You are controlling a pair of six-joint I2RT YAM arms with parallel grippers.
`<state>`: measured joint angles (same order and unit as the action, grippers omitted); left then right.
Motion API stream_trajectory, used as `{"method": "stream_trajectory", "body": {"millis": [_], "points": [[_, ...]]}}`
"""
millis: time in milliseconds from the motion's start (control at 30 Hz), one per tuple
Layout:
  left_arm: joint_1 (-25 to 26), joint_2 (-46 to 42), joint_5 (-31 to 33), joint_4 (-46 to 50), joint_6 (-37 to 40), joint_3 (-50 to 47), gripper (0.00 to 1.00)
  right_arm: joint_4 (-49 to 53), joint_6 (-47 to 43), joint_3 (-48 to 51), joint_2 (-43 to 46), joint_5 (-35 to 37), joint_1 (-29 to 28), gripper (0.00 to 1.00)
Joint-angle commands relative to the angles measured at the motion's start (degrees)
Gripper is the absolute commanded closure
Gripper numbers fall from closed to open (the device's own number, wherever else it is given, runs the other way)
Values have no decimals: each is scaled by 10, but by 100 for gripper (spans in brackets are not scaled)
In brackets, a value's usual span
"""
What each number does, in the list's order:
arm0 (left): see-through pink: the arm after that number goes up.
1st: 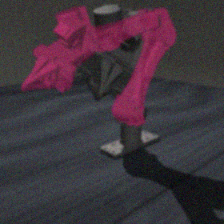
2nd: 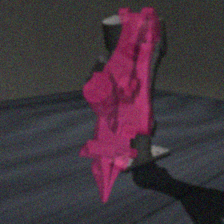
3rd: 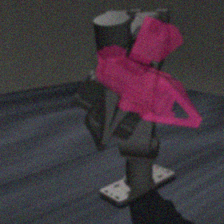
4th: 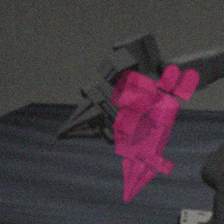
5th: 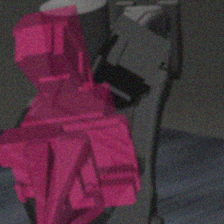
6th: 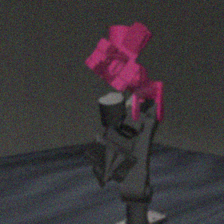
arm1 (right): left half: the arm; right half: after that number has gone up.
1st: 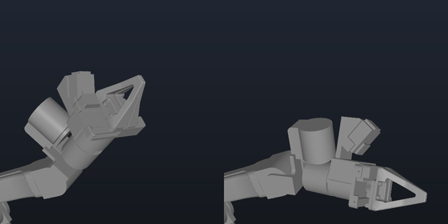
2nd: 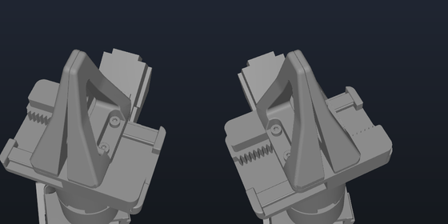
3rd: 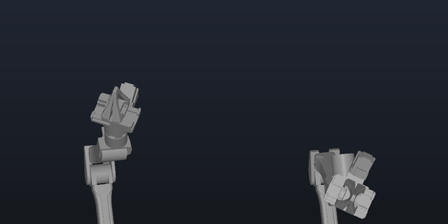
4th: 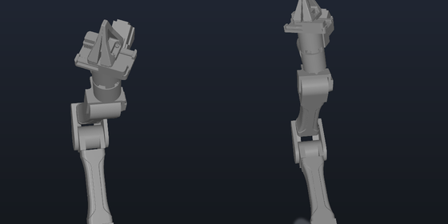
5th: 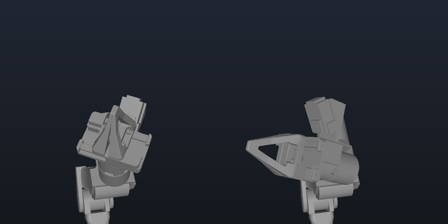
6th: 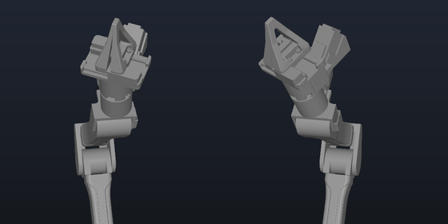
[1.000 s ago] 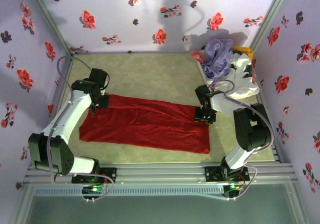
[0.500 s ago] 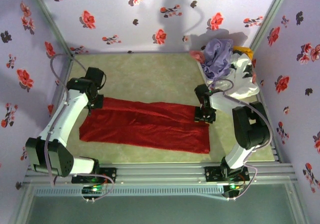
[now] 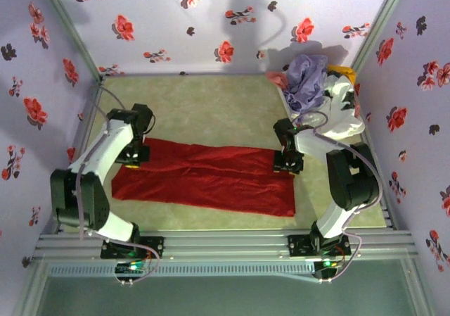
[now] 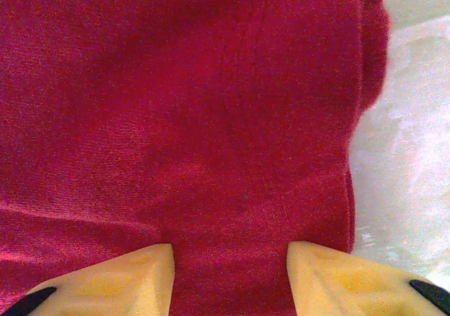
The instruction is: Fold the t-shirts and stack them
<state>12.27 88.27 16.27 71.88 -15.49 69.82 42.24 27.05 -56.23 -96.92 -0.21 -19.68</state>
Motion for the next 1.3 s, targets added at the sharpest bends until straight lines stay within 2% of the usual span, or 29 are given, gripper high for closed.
{"method": "stream_trajectory", "body": {"millis": [0,200,333,600,667,733,867,1000,1167,1267], "points": [[2,65,-17,69,-47,16,98,38,-9,-6,-17,17,6,52],[3,124,-5,95,-77,9,99,41,-12,-13,-15,18,6,52],[2,149,-20,92,-84,3,91,43,-14,-16,-14,16,6,52],[2,213,-50,63,-85,-33,89,44,-24,-20,-15,16,6,51],[2,224,-55,57,-87,-34,82,46,-25,-23,-13,16,6,51],[3,226,-55,51,-88,-31,64,49,-28,-27,-11,16,6,51],[4,213,-58,59,-94,-24,46,57,-30,-37,-6,18,7,50],[13,161,-51,118,-107,11,41,61,-32,-44,-3,17,8,50],[45,129,-47,204,-120,140,39,70,-38,-49,0,19,8,50],[54,130,-54,182,-117,205,39,74,-37,-51,9,16,8,49]]}}
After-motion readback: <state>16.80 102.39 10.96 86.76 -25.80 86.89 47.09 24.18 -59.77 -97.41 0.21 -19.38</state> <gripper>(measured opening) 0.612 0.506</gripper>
